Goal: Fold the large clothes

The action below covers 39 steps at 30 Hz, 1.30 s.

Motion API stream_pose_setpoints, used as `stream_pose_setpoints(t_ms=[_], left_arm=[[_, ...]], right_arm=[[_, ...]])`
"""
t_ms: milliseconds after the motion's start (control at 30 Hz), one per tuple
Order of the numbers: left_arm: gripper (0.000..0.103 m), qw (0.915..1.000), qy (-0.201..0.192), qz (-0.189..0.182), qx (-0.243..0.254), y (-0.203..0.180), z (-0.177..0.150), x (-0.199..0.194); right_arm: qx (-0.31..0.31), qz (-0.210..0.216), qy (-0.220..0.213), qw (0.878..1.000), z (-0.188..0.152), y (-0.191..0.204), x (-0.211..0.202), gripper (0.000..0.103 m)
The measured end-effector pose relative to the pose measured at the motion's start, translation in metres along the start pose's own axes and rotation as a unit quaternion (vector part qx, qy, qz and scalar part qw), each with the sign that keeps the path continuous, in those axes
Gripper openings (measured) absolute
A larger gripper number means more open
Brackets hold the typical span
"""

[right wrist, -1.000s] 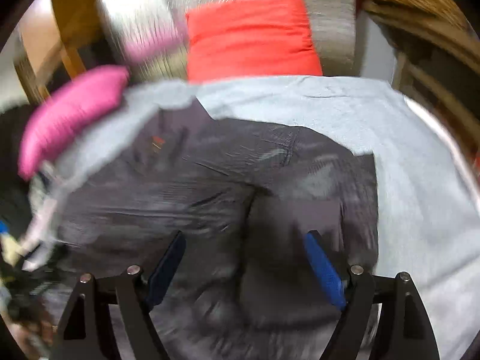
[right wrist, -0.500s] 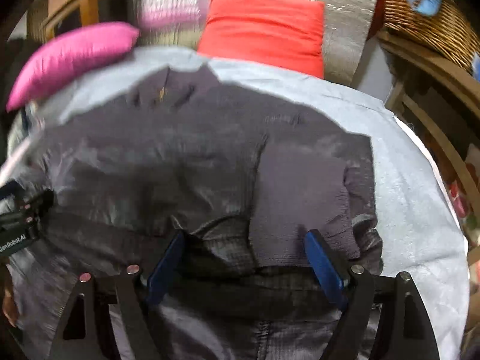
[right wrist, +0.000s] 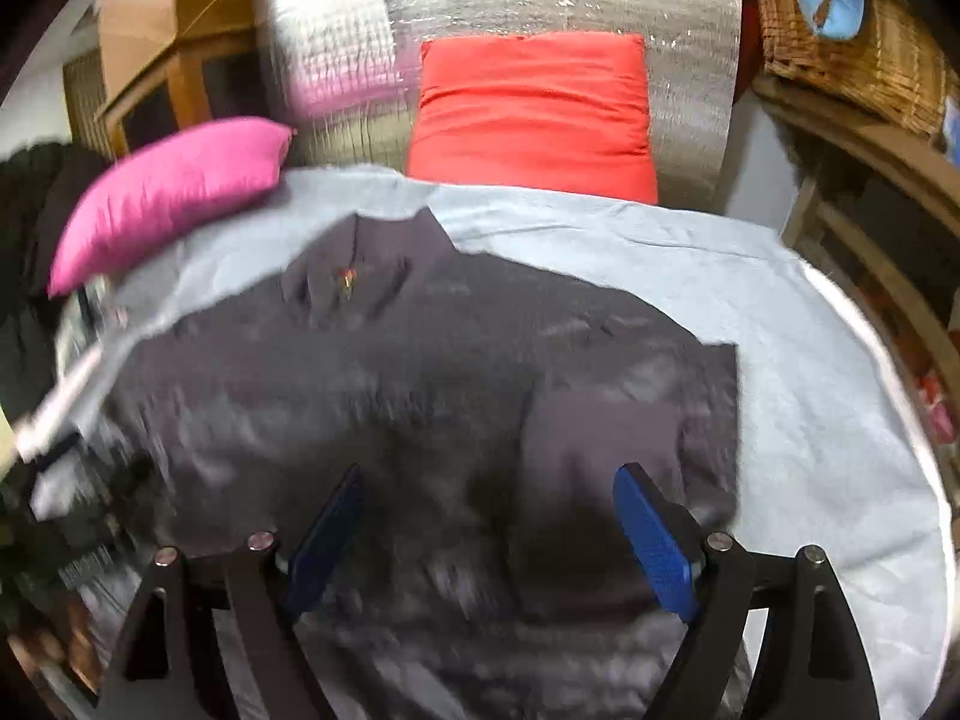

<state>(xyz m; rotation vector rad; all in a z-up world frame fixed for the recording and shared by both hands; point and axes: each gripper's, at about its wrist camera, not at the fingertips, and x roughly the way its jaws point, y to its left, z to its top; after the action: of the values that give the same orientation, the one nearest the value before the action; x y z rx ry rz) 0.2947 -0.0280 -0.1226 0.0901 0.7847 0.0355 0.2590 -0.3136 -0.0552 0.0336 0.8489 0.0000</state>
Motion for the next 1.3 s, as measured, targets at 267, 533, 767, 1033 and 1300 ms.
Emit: stream_pose_setpoints(t_ms=[267,533,767,1033,1300], left_arm=[[0.1,0.998,0.037,0.027,0.044,-0.017,-0.018,0.032],[0.1,0.999,0.035,-0.02,0.018,0.004,-0.013,0.014],[0.1,0.9992,-0.015,0.02,-0.031,0.06,-0.008,-0.02],[0.102,0.995,0.07,0.063,-0.035,0.086,-0.033,0.032],[0.103,0.9959,0.055,0.039,-0.061,0.106,-0.03,0.014]], right_arm=[[-0.023,-0.075,0.074,0.994,0.011,-0.01,0.088,0.087],[0.006,-0.051,0.046,0.998,0.016,-0.022,0.058,0.089],[-0.052,-0.048,-0.014,0.997,-0.03,0.002,-0.006,0.089],[-0.092,-0.09,0.028,0.991,-0.066,0.003,0.025,0.091],[-0.026,-0.03,0.019,0.999,-0.056,-0.028,0.008,0.094]])
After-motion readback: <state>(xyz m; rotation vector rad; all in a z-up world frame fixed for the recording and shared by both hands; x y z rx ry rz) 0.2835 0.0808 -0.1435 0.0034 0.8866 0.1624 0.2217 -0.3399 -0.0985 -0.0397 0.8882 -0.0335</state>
